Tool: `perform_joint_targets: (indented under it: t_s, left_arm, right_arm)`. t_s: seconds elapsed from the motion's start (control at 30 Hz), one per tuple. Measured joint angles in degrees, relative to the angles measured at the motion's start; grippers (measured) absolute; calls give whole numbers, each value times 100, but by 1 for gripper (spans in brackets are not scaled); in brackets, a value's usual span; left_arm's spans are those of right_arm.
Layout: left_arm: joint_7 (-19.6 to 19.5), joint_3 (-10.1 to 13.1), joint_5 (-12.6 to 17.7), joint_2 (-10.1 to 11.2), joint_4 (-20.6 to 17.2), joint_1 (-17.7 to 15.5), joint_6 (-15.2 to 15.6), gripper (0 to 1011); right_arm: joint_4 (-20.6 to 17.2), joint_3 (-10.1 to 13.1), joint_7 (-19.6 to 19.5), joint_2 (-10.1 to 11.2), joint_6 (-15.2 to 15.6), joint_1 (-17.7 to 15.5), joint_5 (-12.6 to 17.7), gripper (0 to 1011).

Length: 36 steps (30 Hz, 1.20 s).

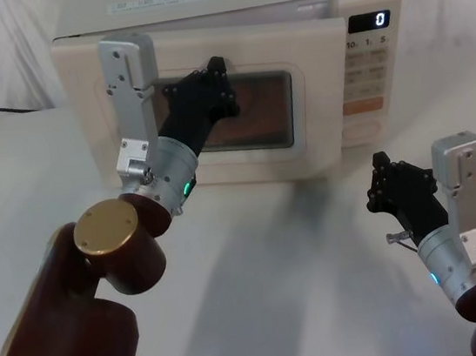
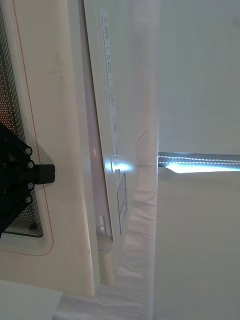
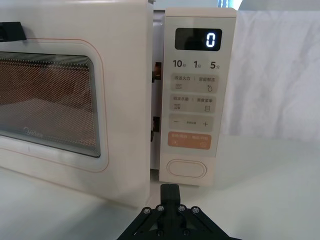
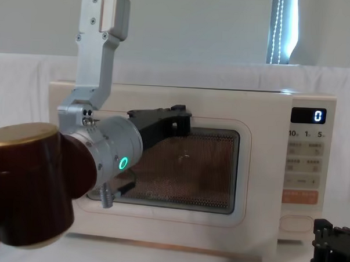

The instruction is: Press the button to open the microwave door with one hand; close the microwave door with the other hand.

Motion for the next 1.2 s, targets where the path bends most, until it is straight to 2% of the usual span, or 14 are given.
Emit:
perform_joint_targets:
  t_s: [0.73, 1.2]
  left_arm:
    - [91, 90, 287, -168, 637, -486, -207, 0]
    - [136, 96, 415, -271, 944, -671, -274, 0]
  right_arm:
    - [0, 0, 0, 0, 0, 0, 0, 0]
    - [0, 0, 0, 0, 0, 0, 0, 0]
